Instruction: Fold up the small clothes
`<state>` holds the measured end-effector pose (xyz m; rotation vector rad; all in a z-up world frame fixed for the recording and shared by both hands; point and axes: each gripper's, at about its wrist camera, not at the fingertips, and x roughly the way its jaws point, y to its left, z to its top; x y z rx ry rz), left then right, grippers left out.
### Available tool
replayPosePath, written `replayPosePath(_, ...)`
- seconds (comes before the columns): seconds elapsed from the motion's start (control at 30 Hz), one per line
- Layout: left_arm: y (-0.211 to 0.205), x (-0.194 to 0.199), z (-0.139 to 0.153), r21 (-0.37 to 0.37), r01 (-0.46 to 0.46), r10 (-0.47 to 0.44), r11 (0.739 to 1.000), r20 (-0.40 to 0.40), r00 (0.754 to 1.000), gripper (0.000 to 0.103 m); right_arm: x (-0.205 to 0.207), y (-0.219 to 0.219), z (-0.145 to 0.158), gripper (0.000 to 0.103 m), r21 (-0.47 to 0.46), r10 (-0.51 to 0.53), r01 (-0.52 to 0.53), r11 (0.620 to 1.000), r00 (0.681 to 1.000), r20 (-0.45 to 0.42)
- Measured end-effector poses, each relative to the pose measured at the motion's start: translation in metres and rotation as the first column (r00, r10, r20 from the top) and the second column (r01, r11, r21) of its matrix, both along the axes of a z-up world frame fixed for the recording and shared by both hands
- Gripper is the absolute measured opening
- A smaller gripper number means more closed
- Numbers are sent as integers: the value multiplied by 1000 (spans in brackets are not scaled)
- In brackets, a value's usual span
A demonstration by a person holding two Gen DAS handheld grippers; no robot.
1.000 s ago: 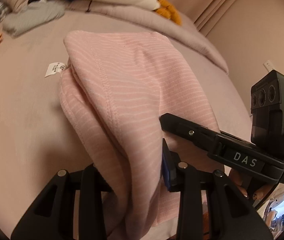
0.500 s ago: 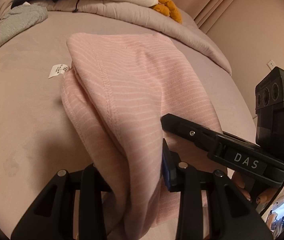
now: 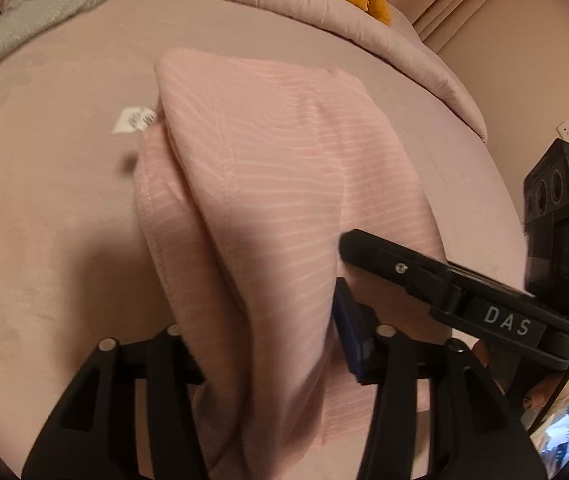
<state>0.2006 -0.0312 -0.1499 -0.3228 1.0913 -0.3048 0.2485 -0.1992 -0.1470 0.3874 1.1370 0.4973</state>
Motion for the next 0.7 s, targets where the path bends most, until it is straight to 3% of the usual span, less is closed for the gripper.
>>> replayPosePath(0.1,3,-9,16,28,-20,19,999,37,999,68,-7,-7,12,62,-32,-26,28,999,999,44)
replayPosePath(0.17,4,-16,30,42,-33,29,999,76,997,78,-17,-15,28,78,-41,-33,37,998,995,92)
replayPosePath(0.37,8,-55,87,66,-75,59,995,216,975,103,-60,-42,84,96,-50,-56,72,996,961,272)
replayPosePath(0.53,14,-95,125,54,-110,89,992,305,948,102,-92,-54,120,102,-41,-92,116,992,921,379)
replayPosePath(0.7,21,-124,143,52,-140,113,989,350,930,102,-118,-64,142,102,-37,-136,169,985,889,437)
